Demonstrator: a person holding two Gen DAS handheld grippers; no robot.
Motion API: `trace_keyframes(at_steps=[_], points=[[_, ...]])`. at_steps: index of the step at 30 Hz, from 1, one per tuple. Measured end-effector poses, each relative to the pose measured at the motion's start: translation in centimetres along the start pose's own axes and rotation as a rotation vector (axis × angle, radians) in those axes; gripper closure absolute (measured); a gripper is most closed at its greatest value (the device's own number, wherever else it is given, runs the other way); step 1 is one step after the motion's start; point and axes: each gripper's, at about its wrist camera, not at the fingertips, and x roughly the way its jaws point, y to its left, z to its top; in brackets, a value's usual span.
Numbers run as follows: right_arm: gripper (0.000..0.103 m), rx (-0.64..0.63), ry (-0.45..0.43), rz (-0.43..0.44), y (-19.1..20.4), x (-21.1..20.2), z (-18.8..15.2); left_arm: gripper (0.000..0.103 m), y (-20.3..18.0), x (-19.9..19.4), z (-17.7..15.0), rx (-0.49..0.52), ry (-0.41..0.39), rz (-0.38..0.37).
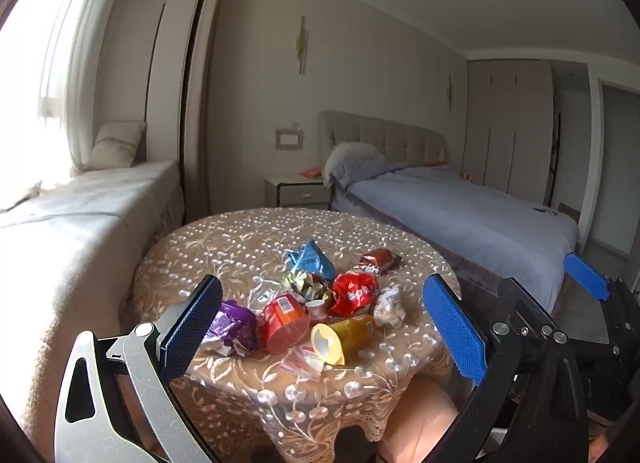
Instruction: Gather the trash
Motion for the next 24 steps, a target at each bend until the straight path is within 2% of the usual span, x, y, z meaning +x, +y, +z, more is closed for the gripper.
trace_keyframes(at_steps=[18,24], points=[[0.004,-0.019,0.02,-0.005,0.05,0.47,-0.03,0.005,0.24,0.24,-0.16,0.004,0.008,0.026],[0.004,-0.021,0.021,-0.008,0.03,0.57,-0.06,0.005,0.1,0.31,-0.18,0.008,0.012,0.014]])
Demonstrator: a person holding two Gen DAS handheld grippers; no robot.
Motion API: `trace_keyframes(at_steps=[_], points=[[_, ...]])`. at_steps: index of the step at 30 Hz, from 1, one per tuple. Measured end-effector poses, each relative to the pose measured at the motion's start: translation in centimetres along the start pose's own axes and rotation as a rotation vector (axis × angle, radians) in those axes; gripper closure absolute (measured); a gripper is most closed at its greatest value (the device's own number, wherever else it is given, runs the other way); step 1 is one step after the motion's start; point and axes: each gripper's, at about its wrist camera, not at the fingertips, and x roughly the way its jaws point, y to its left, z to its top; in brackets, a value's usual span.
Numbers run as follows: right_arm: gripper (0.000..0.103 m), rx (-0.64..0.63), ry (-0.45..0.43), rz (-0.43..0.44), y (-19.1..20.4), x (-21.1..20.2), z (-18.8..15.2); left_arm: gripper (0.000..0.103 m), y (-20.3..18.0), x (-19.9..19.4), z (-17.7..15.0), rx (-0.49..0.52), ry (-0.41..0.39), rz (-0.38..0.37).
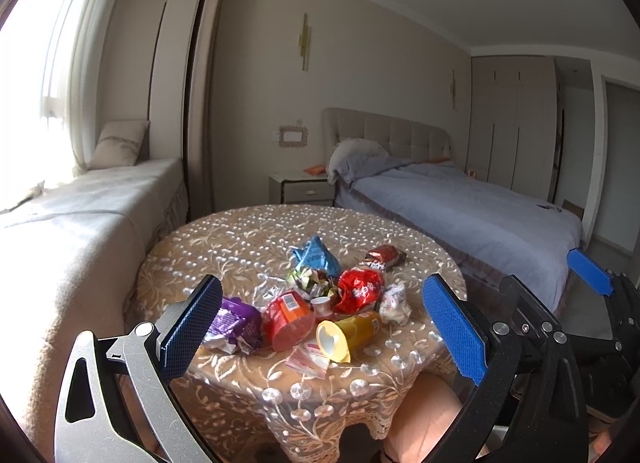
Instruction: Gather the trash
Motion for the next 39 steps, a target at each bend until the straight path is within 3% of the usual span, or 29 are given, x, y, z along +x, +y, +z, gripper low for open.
trace_keyframes(at_steps=[39], points=[[0.004,-0.011,0.015,0.004,0.18,-0.02,-0.29,0.005,-0.42,0.28,-0.35,0.024,0.003,0.014]])
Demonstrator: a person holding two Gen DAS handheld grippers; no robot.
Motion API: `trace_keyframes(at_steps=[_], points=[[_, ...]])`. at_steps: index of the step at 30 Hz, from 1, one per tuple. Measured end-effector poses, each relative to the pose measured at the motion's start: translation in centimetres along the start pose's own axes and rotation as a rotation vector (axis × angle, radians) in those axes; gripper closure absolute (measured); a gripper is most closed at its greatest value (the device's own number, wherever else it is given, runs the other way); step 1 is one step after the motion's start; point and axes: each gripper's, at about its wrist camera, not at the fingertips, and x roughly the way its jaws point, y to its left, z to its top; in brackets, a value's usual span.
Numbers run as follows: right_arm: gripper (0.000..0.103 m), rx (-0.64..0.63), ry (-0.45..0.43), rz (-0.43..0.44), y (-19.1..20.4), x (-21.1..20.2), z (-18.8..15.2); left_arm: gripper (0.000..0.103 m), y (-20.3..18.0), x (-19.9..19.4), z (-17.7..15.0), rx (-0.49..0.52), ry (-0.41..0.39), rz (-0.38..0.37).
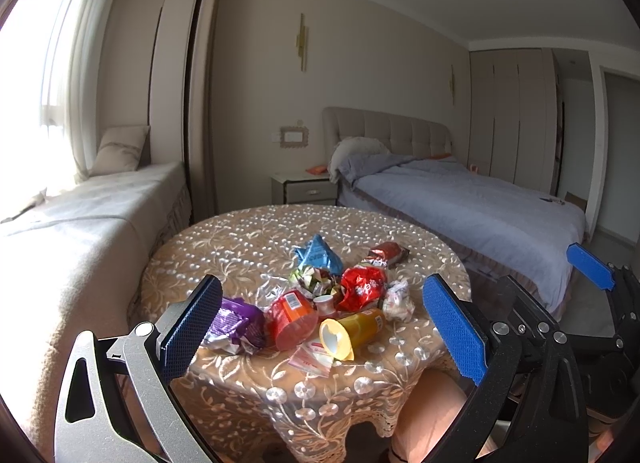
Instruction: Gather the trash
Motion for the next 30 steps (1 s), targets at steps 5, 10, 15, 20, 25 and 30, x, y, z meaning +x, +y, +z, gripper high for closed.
trace_keyframes(at_steps=[5,10,15,20,25,30], points=[[0.004,0.002,0.001,0.0,0.0,0.0,0.0,0.005,0.0,0.0,0.0,0.001,0.0,0.002],[0.004,0.003,0.002,0.002,0.0,0.0,0.1,0.005,0.0,0.0,0.0,0.001,0.0,0.001],[0.004,0.006,0.003,0.002,0.0,0.0,0.1,0.005,0.1,-0.1,0.0,-0.002,-0.002,0.003],[0.004,0.007,0.008,0.002,0.0,0.2,0.0,0.005,0.5,-0.2,0.1,-0.019,-0.006,0.006],[0.004,0.006,0.024,0.006,0.2,0.7,-0.2,0.005,0.7,0.4,-0.1,-0.02,0.01,0.019],[0.004,0.004,0.061,0.015,0.4,2.1,-0.9,0.005,0.9,1.7,-0.7,-0.017,0.041,0.029]])
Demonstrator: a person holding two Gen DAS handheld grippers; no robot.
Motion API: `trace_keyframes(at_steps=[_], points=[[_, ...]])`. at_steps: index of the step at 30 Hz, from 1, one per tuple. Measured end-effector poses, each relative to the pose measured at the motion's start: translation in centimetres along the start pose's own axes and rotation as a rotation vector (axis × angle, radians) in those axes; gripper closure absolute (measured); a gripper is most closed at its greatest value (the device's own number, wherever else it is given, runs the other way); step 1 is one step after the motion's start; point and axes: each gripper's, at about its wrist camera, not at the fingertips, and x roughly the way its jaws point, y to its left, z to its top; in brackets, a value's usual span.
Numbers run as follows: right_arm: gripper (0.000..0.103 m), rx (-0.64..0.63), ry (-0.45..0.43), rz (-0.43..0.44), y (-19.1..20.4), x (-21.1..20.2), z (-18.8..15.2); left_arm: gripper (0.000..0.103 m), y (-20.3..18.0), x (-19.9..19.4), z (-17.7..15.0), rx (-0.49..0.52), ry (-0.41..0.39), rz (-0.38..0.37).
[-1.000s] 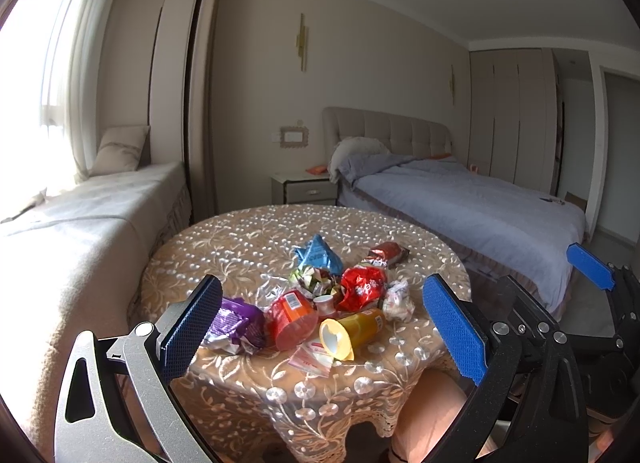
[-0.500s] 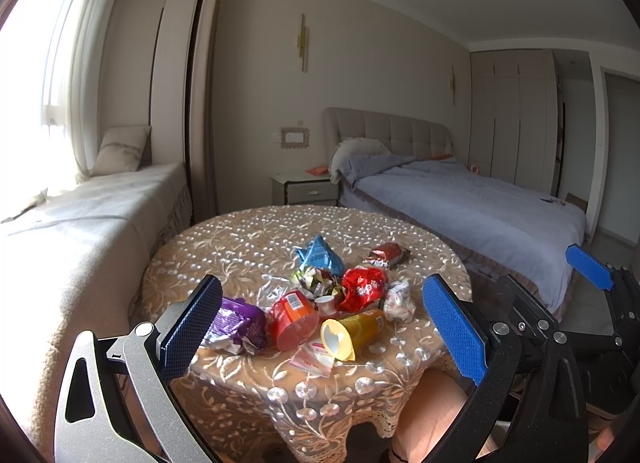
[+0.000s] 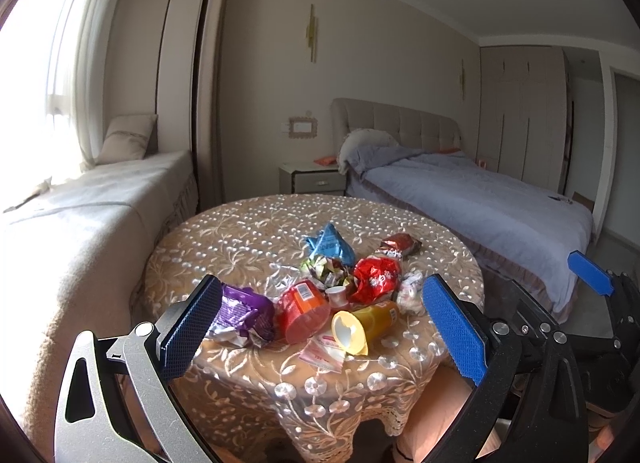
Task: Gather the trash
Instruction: 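Grasp the yellow cup with the left tool while the right tool grasps the clear plastic bag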
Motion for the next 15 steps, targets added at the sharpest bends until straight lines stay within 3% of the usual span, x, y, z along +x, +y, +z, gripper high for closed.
trace_keyframes(at_steps=[10,15], points=[[0.004,0.007,0.14,0.025,-0.6,5.8,-2.4,0.005,1.0,5.1,-2.6,0.05,0.104,0.025],[0.004,-0.016,0.198,0.058,-1.3,8.9,-3.1,0.005,-0.1,8.1,-4.1,0.094,0.164,-0.069]])
